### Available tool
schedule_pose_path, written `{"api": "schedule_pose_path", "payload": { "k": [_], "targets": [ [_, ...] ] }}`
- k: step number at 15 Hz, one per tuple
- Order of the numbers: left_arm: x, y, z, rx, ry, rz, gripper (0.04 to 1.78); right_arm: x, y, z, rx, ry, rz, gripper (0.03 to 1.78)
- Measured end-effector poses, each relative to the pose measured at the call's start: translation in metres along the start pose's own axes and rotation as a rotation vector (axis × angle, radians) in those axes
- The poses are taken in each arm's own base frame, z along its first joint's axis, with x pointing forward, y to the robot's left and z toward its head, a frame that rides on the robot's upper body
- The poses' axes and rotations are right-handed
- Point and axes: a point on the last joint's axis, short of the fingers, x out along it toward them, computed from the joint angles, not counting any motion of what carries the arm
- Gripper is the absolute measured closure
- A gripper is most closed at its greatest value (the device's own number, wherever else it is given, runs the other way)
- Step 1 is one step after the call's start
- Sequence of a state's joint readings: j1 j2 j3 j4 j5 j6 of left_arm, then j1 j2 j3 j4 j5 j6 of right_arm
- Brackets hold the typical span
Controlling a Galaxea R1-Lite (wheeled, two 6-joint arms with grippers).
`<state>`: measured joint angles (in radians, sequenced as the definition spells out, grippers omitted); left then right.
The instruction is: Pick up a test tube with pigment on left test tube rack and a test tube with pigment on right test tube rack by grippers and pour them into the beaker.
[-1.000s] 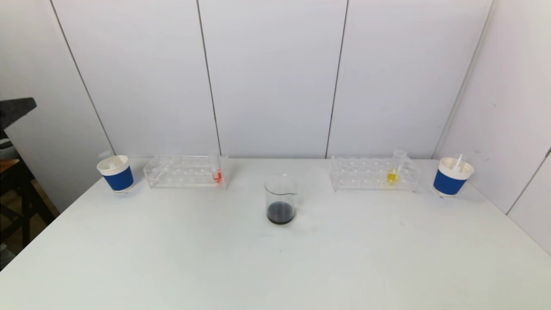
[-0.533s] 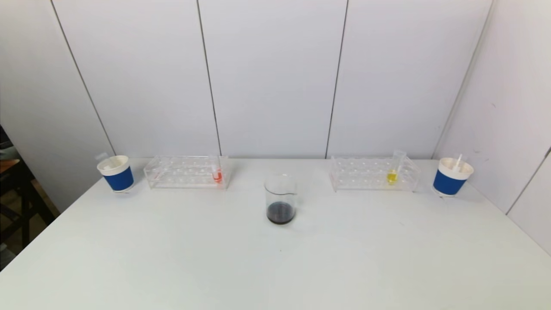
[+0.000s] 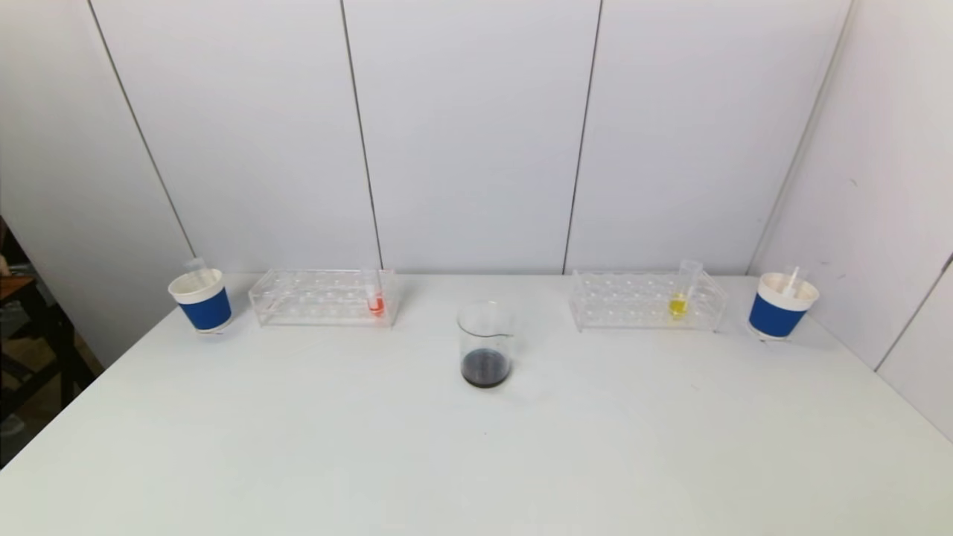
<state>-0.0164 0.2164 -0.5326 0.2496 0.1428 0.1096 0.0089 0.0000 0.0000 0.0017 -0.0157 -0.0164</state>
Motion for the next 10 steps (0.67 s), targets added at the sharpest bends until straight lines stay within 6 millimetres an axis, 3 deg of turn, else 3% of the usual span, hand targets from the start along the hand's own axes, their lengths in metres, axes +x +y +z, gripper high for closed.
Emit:
{"api": "schedule_pose_path", "payload": {
  "k": [5,10],
  "targets": [
    [-0.012,-0.006,-0.054,0.037,0.047,-0.055,0.06,0.0,0.0,0.0,0.0,0.0,0.0,0.04],
    [0.0,-0.012,-0.094,0.079,0.123,-0.085,0.06,0.0,0.0,0.0,0.0,0.0,0.0,0.04]
  ]
}}
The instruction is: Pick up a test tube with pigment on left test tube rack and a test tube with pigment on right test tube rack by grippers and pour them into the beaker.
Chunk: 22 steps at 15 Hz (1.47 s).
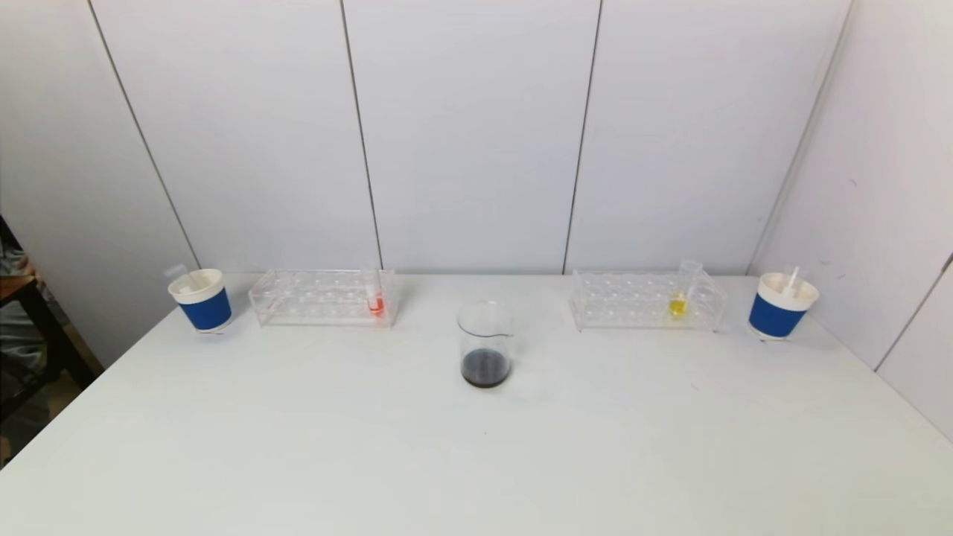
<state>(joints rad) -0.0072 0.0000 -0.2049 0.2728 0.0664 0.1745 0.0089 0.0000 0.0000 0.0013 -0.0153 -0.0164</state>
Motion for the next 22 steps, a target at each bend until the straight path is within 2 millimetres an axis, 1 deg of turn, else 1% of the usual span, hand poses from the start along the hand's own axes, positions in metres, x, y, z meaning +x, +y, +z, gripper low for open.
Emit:
{"api": "schedule_pose_path", "payload": {
  "k": [2,4,7,15,22],
  "targets": [
    [0.008,-0.003,-0.01,0.002,-0.009,-0.01,0.06,0.0,0.0,0.0,0.0,0.0,0.0,0.04],
    [0.012,-0.004,-0.013,-0.002,-0.05,-0.039,0.06,0.0,0.0,0.0,0.0,0.0,0.0,0.04],
    [0.016,-0.008,-0.021,-0.004,-0.046,-0.111,0.06,0.0,0.0,0.0,0.0,0.0,0.0,0.04],
    [0.018,-0.008,-0.023,-0.043,-0.051,-0.117,0.06,0.0,0.0,0.0,0.0,0.0,0.0,0.04],
    [0.018,-0.008,-0.024,-0.045,-0.051,-0.117,0.06,0.0,0.0,0.0,0.0,0.0,0.0,0.04]
  ]
}}
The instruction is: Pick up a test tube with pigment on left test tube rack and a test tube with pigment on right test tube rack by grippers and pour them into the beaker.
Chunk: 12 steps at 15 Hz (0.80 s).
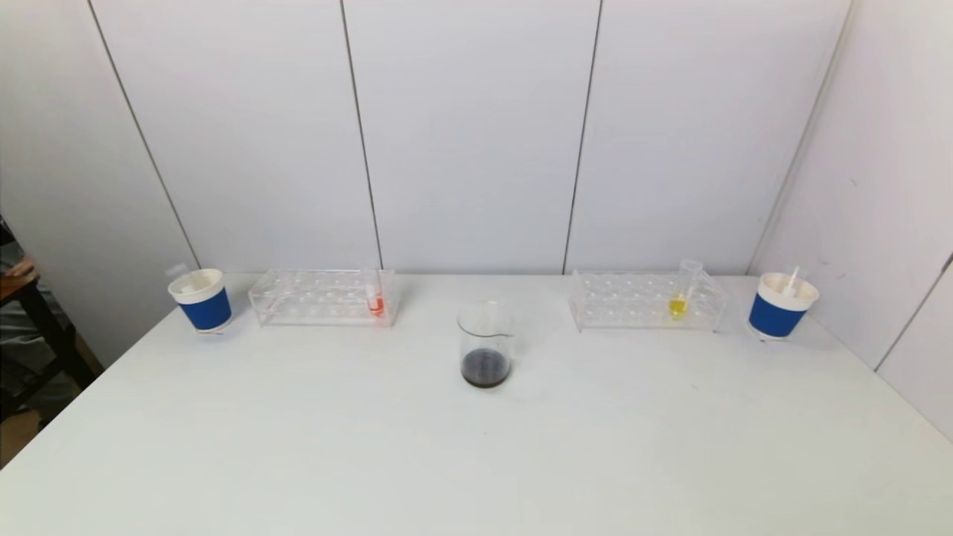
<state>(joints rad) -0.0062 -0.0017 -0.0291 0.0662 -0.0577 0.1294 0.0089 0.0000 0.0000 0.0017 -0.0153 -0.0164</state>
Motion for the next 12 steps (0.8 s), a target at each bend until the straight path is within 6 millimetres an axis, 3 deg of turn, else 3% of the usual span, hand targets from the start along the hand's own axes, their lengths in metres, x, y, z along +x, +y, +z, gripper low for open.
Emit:
{"api": "schedule_pose_path", "payload": {
  "k": [12],
  "targets": [
    [0.0,0.0,-0.0001,0.0,0.001,0.0,0.06,0.0,0.0,0.0,-0.003,0.0,-0.001,0.04]
  ]
}}
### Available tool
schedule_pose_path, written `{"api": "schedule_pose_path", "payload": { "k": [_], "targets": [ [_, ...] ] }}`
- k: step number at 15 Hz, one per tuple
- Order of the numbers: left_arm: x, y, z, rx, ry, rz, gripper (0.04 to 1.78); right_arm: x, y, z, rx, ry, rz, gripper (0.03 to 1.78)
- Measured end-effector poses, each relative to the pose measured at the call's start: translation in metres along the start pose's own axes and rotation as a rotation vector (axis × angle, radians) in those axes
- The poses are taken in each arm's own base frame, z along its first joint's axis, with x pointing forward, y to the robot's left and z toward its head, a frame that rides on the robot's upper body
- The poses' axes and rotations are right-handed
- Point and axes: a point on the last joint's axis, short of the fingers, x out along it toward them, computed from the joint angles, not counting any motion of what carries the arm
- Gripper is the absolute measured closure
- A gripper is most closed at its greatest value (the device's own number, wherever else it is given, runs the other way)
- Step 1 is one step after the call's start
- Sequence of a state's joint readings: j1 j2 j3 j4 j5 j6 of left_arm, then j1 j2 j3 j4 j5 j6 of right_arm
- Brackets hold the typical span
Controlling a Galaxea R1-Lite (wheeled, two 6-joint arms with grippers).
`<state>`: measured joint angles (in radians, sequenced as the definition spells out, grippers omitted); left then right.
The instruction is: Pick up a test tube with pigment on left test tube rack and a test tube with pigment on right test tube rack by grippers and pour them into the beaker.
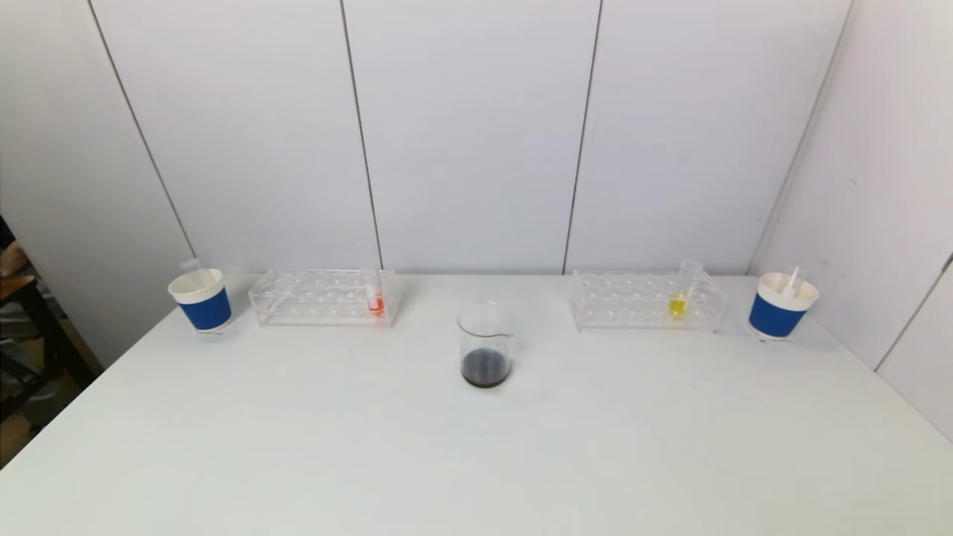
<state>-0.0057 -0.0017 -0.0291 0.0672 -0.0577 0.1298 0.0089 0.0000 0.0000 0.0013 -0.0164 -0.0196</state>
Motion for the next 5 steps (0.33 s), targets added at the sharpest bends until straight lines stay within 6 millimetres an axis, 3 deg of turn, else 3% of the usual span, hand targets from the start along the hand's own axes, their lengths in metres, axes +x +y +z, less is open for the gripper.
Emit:
{"api": "schedule_pose_path", "payload": {
  "k": [5],
  "targets": [
    [0.0,0.0,0.0,0.0,0.0,0.0,0.06,0.0,0.0,0.0001,0.003,-0.001,0.0,0.04]
  ]
}}
